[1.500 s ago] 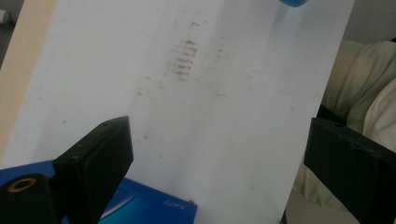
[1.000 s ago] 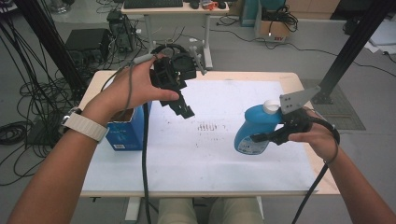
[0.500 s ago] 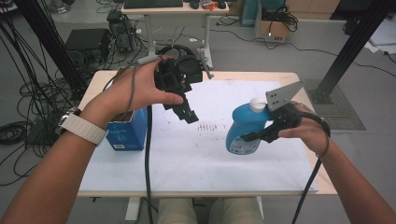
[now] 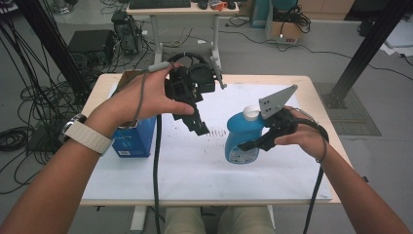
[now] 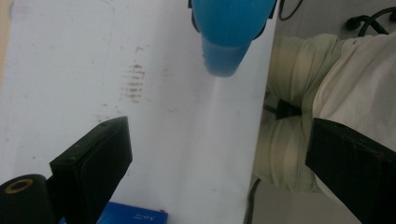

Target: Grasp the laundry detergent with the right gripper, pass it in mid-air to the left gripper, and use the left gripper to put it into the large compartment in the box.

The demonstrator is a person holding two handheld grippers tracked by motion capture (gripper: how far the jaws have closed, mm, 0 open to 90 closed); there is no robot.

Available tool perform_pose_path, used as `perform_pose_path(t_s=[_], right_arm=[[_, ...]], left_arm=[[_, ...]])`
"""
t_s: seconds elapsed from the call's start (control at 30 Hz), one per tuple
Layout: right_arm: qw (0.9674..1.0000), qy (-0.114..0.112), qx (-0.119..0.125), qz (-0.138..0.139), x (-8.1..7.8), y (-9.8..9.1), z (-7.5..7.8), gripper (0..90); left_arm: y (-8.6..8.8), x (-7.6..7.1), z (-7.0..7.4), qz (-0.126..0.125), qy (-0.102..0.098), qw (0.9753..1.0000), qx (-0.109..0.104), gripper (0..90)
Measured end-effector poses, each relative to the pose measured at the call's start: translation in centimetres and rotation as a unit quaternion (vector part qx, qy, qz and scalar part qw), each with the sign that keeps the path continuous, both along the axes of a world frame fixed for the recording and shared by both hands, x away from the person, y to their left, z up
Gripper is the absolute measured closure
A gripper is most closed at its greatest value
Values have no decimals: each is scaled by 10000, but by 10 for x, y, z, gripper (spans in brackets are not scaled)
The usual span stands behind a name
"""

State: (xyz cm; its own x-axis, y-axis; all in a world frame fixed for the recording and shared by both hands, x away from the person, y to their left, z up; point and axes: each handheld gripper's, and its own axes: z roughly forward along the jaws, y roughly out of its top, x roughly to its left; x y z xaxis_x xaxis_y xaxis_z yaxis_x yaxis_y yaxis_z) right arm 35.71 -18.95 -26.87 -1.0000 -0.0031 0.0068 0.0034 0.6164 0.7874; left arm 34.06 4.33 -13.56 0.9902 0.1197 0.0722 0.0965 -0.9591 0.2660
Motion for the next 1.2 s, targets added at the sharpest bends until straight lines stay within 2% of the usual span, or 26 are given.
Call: perform_pose_path(t_s=[0.1, 0.2, 0.63, 0.83, 0.87, 0.93, 0.97, 1.2], right_arm=[[9997, -174, -31, 174, 4, 7, -1, 436], [9996, -196, -50, 206, 5, 14, -1, 436], [9991, -187, -56, 379, 10, 36, 0, 436], [9994, -100, -157, 306, 9, 42, 0, 436], [9997, 88, -102, 184, 6, 45, 0, 436], [9998, 25, -83, 197, 7, 48, 0, 436], [9997, 78, -120, 184, 5, 48, 1, 435], [9997, 5, -126, 209, 7, 54, -1, 435]], left_arm=[[0, 0, 0, 33, 27, 10000, -51, 54], [-1, 0, 1, 52, 20, 9999, -111, 50], [-5, 1, -3, -8, 45, 10000, -86, 51], [-8, 0, -3, -35, 47, 9999, -99, 51], [-9, 1, -3, -33, 33, 9999, -98, 51], [-11, 1, -4, -41, 38, 9999, -99, 51], [-12, 2, -5, -46, 42, 9999, -100, 51], [-15, 4, -7, 9, 52, 9999, -155, 51]])
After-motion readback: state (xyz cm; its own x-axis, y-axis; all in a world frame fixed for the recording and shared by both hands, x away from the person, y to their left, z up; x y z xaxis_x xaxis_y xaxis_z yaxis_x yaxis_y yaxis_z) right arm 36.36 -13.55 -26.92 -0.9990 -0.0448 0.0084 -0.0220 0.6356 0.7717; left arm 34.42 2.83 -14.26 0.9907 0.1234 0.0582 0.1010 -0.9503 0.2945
